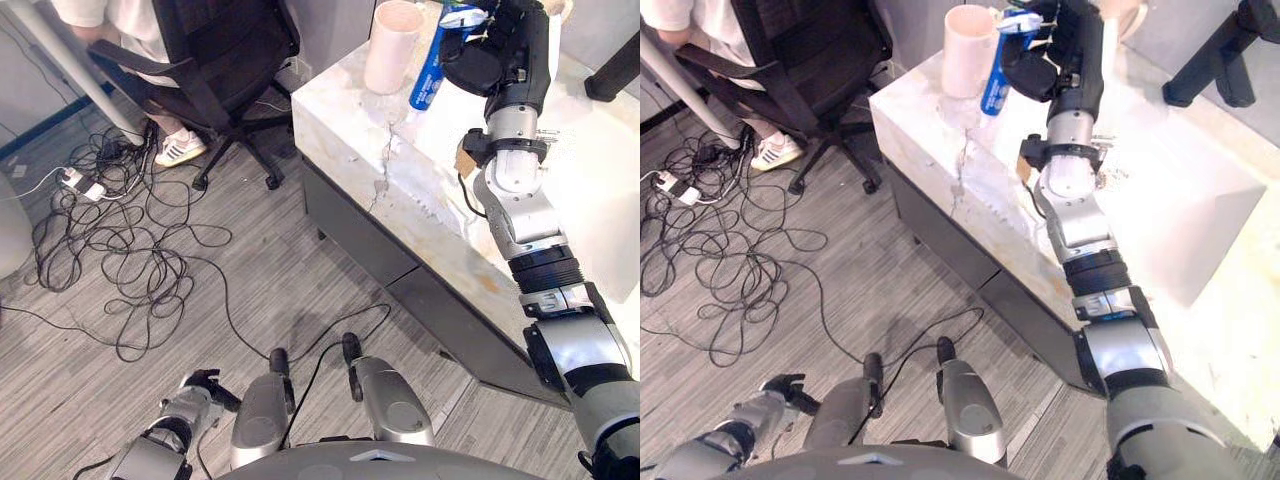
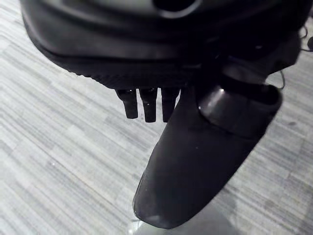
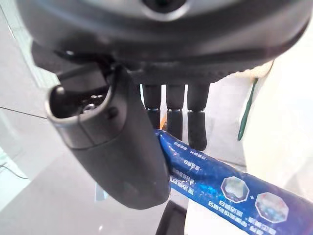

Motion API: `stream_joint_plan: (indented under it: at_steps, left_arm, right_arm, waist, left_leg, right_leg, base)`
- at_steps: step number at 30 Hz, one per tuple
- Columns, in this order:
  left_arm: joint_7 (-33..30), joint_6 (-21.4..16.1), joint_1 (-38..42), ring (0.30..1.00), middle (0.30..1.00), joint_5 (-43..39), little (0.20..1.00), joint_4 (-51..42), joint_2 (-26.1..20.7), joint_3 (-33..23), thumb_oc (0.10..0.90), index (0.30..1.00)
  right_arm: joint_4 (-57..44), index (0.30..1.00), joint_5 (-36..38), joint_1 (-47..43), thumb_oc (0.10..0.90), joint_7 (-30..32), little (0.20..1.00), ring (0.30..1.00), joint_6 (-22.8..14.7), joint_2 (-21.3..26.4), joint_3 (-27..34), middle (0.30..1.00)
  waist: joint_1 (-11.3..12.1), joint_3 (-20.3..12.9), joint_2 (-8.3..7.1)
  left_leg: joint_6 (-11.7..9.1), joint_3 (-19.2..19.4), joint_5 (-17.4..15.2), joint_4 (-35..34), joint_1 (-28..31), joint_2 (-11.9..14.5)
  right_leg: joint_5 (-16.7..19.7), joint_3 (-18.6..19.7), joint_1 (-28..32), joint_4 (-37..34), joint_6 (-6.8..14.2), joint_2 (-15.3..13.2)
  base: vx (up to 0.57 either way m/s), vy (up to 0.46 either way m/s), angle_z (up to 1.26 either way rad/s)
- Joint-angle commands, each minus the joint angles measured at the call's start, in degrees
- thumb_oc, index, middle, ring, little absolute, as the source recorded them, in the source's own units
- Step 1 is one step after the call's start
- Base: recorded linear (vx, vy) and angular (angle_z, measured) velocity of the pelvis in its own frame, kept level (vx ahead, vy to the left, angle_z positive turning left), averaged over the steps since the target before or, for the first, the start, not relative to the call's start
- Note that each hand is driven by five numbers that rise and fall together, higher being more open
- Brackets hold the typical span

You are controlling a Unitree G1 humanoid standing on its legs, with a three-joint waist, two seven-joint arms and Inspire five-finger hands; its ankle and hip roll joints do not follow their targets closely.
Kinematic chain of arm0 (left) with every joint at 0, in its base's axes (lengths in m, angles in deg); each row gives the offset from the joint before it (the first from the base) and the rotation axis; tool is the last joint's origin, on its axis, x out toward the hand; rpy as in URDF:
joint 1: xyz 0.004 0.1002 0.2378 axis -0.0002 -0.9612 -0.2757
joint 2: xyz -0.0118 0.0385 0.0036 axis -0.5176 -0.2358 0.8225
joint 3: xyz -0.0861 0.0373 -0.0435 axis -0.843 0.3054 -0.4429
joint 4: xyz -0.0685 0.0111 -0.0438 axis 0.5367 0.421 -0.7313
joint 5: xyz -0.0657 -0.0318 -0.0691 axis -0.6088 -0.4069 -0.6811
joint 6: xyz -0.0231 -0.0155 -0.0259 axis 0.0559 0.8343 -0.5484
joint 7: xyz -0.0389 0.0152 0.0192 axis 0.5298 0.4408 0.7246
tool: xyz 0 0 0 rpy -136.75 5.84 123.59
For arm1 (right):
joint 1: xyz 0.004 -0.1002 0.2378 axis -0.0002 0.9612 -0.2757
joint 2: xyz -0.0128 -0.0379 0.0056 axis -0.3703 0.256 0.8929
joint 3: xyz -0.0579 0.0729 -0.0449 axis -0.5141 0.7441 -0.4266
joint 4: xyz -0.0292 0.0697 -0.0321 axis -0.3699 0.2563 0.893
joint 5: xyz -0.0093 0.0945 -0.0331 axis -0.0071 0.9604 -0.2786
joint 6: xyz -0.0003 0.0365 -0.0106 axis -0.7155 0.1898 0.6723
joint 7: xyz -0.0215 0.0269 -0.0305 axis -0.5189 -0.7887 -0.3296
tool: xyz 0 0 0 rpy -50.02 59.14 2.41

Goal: Organize the bathroom.

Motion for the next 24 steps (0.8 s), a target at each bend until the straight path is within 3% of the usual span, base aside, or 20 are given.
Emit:
stream_joint_plan:
  at_steps: [1, 7, 18, 24]
  left_arm:
    - [-0.75, 0.33, -2.48, 0.9, 0.9, 3.28, 0.9, 3.26, -1.69, 1.51, 0.8, 0.9]
    - [-1.52, 0.79, -3.55, 0.9, 0.9, 2.76, 0.9, 3.73, -2.25, 1.25, 0.8, 0.9]
    - [-1.24, 3.29, -7.2, 0.9, 0.9, 4.06, 0.9, 3.44, -2.42, -0.76, 0.8, 0.9]
    - [-2.86, 3.19, -8.46, 0.9, 0.9, 3.1, 0.9, 3.42, -1.61, -1.26, 0.8, 0.9]
  right_arm:
    - [-4.48, 0.3, -1.86, -5.67, 0.4, 1.65, 0.3, 0.3, -6.85, 2.9, 5.47, 0.3]
    - [-3.64, 0.3, -1.5, -6.1, 0.4, 1.52, 0.3, 0.3, -7.11, 4.57, 5.67, 0.3]
    - [-5.39, 0.3, -2.48, -6.36, 0.4, 0.94, 0.3, 0.3, -7.44, 9.13, 6.8, 0.3]
    - [-5.89, 0.3, -2.85, -4.76, 0.4, 1.92, 0.3, 0.3, -7.52, 9.34, 7.64, 0.3]
  waist:
    - [0.16, -5.99, -1.78]
    - [0.27, -6.56, -1.76]
    - [0.34, -11.69, -2.61]
    - [0.47, -13.6, -3.17]
  left_leg:
    - [3.15, -0.54, 0.6, 2.99, -0.25, -1.15]
    - [2.73, -0.7, 1.35, 1.05, 1.28, -1.23]
    - [1.51, 0.19, 1.94, -2.07, 5.55, 0.09]
    - [1.01, 0.66, 2.2, -2.76, 6.55, 1.3]
  right_leg:
    - [5.99, 1.51, 1.26, -4.76, 2.68, -2.7]
    - [6.07, 1.71, 2.93, -6.36, 2.49, -2.52]
    - [5.2, 1.62, 7.29, -8.96, 2.32, -2.07]
    - [4.38, 1.42, 8.5, -9.11, 1.89, -1.53]
  base:
    - [0.05, -0.004, 0.02]
    - [0.05, 0.01, 0.03]
    - [0.08, -0.001, 0.04]
    - [0.08, -0.044, 0.01]
